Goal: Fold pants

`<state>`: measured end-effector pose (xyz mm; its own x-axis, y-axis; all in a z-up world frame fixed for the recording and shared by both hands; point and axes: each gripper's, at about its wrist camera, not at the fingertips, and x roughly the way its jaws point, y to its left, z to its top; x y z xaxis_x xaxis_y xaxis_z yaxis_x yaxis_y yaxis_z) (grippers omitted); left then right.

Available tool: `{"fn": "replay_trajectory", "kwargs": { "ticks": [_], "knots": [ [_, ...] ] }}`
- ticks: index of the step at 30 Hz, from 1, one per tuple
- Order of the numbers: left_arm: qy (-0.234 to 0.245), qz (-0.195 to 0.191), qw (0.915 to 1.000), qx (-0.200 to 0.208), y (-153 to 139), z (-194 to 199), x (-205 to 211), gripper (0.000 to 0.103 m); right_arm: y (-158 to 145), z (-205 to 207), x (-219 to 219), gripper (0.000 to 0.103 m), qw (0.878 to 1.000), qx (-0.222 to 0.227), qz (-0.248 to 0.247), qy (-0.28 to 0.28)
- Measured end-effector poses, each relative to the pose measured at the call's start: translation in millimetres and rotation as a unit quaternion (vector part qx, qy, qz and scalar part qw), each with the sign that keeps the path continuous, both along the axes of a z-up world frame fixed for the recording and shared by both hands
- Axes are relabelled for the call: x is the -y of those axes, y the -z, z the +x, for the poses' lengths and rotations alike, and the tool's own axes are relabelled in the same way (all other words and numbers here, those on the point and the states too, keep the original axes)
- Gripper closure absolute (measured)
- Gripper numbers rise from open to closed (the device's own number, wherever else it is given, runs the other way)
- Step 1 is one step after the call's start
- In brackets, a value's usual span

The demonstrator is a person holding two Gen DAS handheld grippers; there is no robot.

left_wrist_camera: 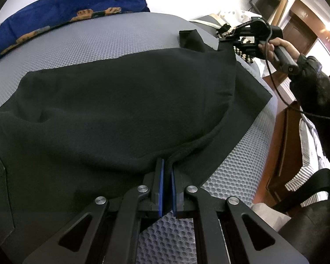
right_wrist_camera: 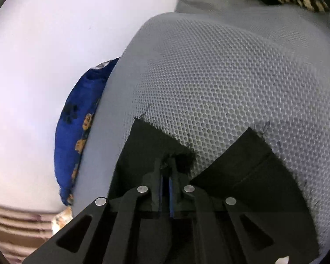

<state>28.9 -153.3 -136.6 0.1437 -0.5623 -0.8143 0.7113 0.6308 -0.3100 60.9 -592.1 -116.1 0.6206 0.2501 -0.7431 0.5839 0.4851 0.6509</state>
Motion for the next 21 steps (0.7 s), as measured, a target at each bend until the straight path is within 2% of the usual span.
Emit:
{"fn": "replay_trajectory", "kwargs": {
  "ticks": [2,5,9,13,17,21],
  "knots": [
    [0.0,-0.001,1.0,0.001,-0.8,-0.2,-0.4,0.097,-15.0,5.4,-4.5,0.098,1.0,0.018,-0.004,-0.01],
    [-0.002,-0.007,1.0,0.006,-3.0,-0.7,-1.9,0.098,-58.9,20.2,-17.1,0.099,0.998,0.066,-0.009,-0.02],
    [-0.006,-0.015,0.9997,0.016,-10.3,-0.7,-3.6,0.098,-108.0,38.3,-34.2,0.099,0.994,0.104,-0.028,-0.027],
    [-0.012,-0.022,0.9992,0.03,-19.1,1.0,-5.7,0.098,-145.7,36.2,-42.4,0.099,0.989,0.136,-0.043,-0.03],
    [-0.002,-0.028,0.9988,0.041,-26.0,4.3,-1.5,0.098,-159.6,-6.0,-26.5,0.099,0.989,0.135,-0.063,-0.005],
    [0.023,-0.017,0.9985,0.047,-22.1,4.4,5.0,0.098,-140.2,-64.1,-1.9,0.099,0.991,0.104,-0.068,0.046]
  ]
}}
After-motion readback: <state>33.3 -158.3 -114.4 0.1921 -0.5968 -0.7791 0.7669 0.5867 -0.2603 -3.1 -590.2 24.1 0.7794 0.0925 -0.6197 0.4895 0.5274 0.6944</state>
